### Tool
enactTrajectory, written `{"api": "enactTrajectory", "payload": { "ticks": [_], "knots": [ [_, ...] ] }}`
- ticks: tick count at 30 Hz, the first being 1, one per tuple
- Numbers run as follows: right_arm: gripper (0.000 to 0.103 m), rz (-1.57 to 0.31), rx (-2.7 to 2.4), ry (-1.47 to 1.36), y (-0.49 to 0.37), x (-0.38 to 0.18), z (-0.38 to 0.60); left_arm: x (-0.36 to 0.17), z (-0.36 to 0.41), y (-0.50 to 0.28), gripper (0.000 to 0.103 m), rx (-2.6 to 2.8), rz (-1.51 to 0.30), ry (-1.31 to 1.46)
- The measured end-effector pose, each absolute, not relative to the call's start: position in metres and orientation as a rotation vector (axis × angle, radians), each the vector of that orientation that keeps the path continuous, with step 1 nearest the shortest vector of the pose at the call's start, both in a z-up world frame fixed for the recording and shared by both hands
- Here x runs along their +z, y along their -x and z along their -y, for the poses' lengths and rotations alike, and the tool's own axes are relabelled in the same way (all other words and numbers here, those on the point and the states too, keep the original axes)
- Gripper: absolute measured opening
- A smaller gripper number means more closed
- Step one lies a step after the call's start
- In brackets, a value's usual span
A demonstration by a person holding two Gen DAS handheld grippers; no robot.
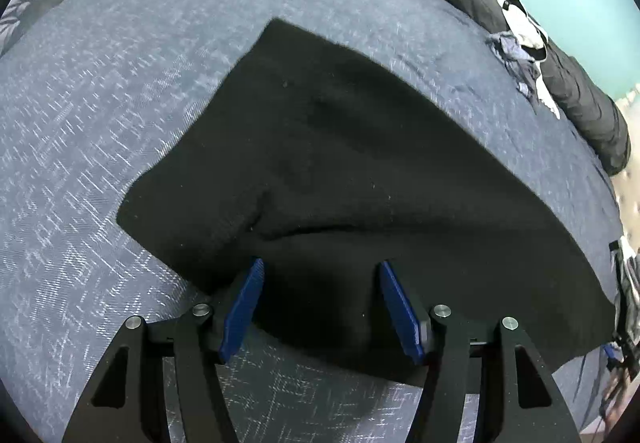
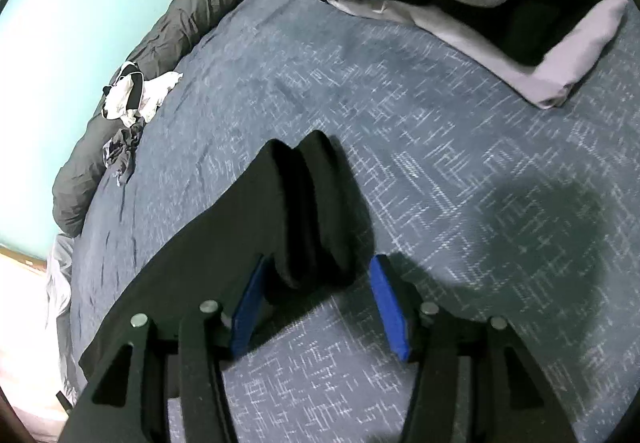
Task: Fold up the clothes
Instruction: 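Lift the folded garment end with the right tool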
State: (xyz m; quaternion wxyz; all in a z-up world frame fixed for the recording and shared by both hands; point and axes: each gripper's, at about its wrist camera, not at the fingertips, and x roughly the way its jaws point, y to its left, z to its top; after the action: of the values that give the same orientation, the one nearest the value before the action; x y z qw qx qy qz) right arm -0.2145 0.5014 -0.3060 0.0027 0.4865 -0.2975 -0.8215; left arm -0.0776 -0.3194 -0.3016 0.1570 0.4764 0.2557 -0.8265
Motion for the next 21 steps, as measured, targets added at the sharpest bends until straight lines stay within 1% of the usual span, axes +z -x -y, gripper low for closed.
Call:
{"api": "enactTrajectory", "payload": {
  "ticks": [6, 10, 14, 16, 18, 20, 21],
  "knots": [
    [0.058, 1.024, -2.548, -1.538, 0.222, -0.316, -0.502, -0.287, 0.314, 0.064, 0.066, -2.41, -0.753, -1.311],
    [0.058, 1.004, -2.566, -1.527, 0.227, -0.317, -0.496, -0.28, 0.308, 0.056, 0.067, -2.429, -0.756, -1.295],
    [0.057, 1.005, -2.582, -1.515, 0.228, -0.32, -0.492, -0.275, 0.299, 0.058, 0.067, -2.446, -0.719, -1.314],
    [0.053, 1.014, -2.587, -1.501, 0.229, -0.321, -0.491, -0.274, 0.296, 0.063, 0.067, -2.449, -0.715, -1.32],
    [0.041, 1.004, -2.586, -1.488, 0.229, -0.321, -0.49, -0.275, 0.296, 0.064, 0.068, -2.447, -0.716, -1.328],
    [0.035, 0.965, -2.606, -1.473, 0.23, -0.318, -0.486, -0.276, 0.297, 0.066, 0.068, -2.441, -0.712, -1.332],
    [0.028, 0.942, -2.618, -1.462, 0.23, -0.316, -0.484, -0.277, 0.297, 0.067, 0.068, -2.438, -0.709, -1.333]
  ]
}}
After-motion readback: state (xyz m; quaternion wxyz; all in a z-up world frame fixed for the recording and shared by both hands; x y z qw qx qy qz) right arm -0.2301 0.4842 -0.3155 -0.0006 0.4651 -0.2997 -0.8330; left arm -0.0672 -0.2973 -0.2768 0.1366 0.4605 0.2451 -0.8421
